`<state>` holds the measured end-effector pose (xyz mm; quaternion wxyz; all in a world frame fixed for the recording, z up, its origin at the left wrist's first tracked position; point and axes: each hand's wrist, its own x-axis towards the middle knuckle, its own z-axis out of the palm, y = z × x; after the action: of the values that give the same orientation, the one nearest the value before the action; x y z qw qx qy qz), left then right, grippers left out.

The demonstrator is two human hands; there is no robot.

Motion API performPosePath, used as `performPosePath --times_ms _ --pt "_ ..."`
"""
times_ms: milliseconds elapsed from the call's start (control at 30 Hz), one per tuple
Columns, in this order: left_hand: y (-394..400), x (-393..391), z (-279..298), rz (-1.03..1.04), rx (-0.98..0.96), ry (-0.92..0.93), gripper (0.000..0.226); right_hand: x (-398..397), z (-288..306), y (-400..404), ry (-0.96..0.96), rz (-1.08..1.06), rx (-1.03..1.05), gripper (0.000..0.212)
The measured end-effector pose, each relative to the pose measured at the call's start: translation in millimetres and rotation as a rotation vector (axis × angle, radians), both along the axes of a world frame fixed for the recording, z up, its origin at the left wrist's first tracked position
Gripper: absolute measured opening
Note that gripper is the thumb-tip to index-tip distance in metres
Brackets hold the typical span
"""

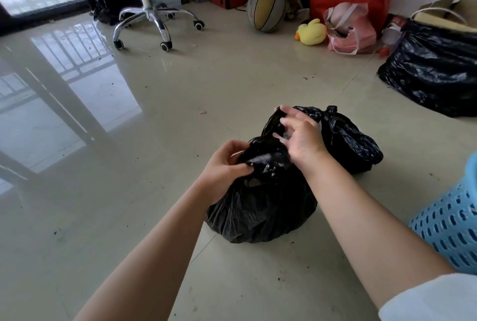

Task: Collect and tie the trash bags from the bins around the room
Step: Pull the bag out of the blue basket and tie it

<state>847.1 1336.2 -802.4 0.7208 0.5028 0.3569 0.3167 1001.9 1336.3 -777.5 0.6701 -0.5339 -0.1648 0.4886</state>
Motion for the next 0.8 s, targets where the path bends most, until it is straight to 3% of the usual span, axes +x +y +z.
performPosePath --times_ms 67,133,200,267,333,467,567,633,700,800 --pt "0 3 -2 -0.082 0.421 0.297 0.053 4 -1 0 -0.134 0.046 -0.011 0.039" --pt "-4 8 -2 -0.143 0.783 0.524 0.059 11 -9 -3 -0.396 0.117 -0.082 0.046" --pt "-7 13 0 -0.184 0.875 0.593 0.04 19 -17 -6 -0.671 0.159 -0.138 0.043" --pt "-6 16 3 -0.135 0.744 0.608 0.017 29 -22 -10 -0.81 0.175 -0.173 0.035" --pt "-4 17 6 -0.029 0.446 0.549 0.025 39 -28 -15 -0.918 0.283 -0.224 0.034" --pt "3 10 16 0.182 -0.13 -0.097 0.059 48 -31 -27 -1.284 0.673 -0.377 0.024" --pt "12 5 16 0.326 -0.382 -0.468 0.051 48 -27 -27 -1.527 0.743 -0.4 0.036" --pt "17 1 17 0.356 -0.464 -0.507 0.06 47 -26 -28 -1.625 0.715 -0.41 0.041" --pt "25 -13 13 0.456 -0.464 -0.408 0.066 52 -30 -35 -1.674 0.696 -0.505 0.052" --pt "37 -50 -1 0.536 -0.424 -0.231 0.071 70 -41 -51 -1.665 0.651 -0.695 0.047"
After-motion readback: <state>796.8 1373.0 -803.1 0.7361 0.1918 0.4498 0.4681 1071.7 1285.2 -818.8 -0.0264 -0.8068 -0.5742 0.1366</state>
